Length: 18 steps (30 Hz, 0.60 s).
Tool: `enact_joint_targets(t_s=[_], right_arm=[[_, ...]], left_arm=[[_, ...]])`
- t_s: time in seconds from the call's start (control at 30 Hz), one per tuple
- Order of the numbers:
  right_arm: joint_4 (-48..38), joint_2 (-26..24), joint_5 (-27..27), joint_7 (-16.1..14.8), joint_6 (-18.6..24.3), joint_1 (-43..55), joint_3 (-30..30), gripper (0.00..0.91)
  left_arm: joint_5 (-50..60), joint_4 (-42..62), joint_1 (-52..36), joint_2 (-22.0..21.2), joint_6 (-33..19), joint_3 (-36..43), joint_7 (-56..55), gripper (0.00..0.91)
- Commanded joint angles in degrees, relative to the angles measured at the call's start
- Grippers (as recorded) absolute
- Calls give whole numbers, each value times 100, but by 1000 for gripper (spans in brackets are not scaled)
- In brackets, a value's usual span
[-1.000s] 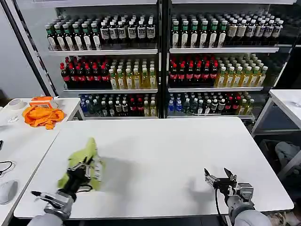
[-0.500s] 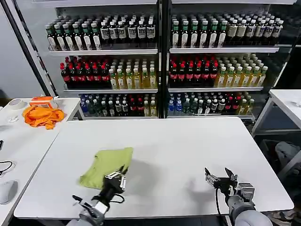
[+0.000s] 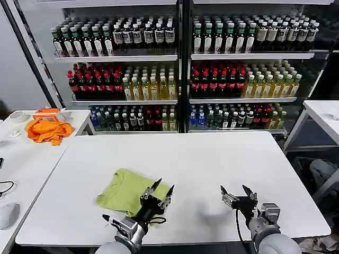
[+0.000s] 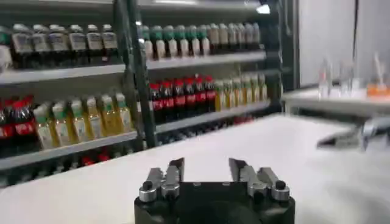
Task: Fold and organize the clothes.
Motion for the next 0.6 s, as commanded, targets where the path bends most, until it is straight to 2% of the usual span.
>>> enact_joint_targets(t_s=[0.03, 0.27, 0.4, 0.6], right_arm=[[-46, 134, 839, -8, -8, 739, -1134, 907], [-443, 445, 1396, 368, -116, 1552, -2449, 907], [-747, 601, 1589, 591, -190, 1890, -2930, 907], [-1043, 737, 1960, 1022, -296, 2269, -3244, 907]], left_arm=[[-1286, -912, 912, -317, -389, -1539, -400, 907], [-1398, -911, 1368, -425, -390, -2623, -749, 907], [-1375, -958, 1452, -504, -399, -2733, -769, 907], [-1245, -1023, 1465, -697, -388, -2658, -769, 907]])
